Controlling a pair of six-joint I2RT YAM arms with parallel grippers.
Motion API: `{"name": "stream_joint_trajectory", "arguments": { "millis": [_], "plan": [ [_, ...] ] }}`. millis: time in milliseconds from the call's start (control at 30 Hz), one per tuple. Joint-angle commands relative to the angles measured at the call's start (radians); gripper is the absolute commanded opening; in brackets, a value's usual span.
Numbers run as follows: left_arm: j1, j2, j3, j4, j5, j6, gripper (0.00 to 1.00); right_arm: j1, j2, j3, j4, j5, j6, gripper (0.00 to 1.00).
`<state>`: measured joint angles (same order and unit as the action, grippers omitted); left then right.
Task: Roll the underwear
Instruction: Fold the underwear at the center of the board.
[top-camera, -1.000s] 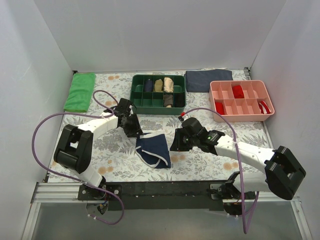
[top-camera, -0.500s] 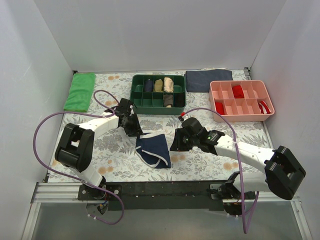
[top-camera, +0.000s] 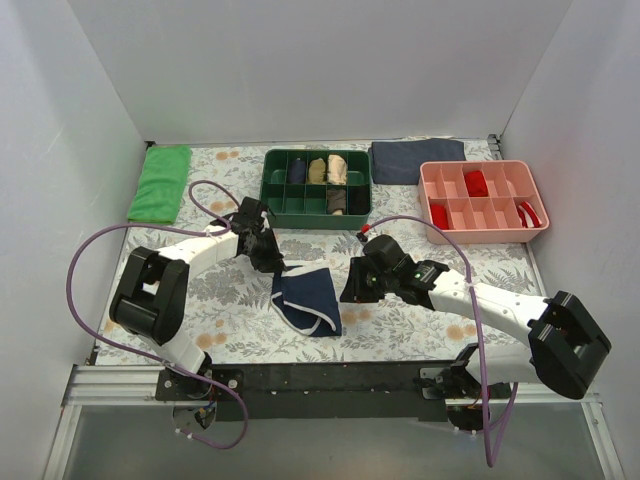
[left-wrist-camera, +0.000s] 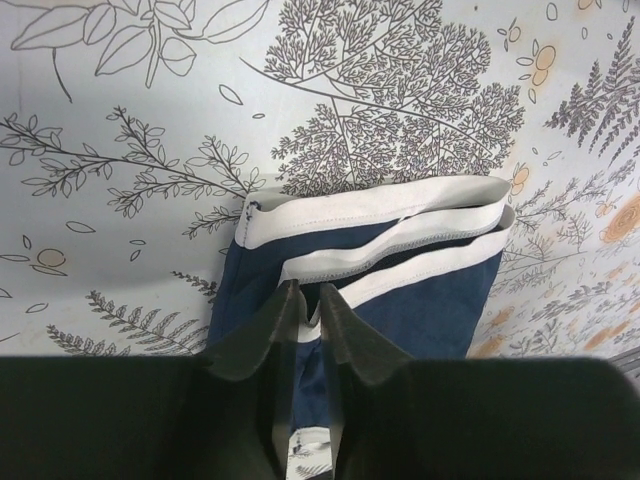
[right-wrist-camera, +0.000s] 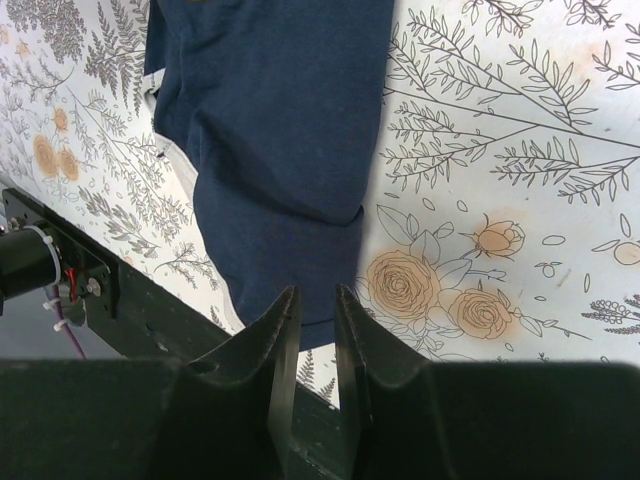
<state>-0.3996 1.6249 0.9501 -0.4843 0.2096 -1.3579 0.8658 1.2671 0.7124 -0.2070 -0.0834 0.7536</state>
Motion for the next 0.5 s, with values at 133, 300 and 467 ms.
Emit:
{"name": "stream_joint_trajectory", "arguments": {
  "millis": [133, 300, 467],
  "plan": [
    [-0.004, -0.045, 0.007, 0.013, 0.008, 0.016, 0.0, 0.002, 0.005, 0.015, 0.026, -0.013, 0.0, 0.28],
    [-0.004, -0.049, 0.024, 0.007, -0.004, 0.025, 0.0, 0.006, -0.008, 0.007, 0.052, -0.055, -0.028, 0.29],
    [-0.004, -0.033, 0.071, -0.014, 0.004, 0.052, 0.0, 0.061, 0.005, 0.001, 0.066, -0.075, -0.034, 0.29]
  ]
}}
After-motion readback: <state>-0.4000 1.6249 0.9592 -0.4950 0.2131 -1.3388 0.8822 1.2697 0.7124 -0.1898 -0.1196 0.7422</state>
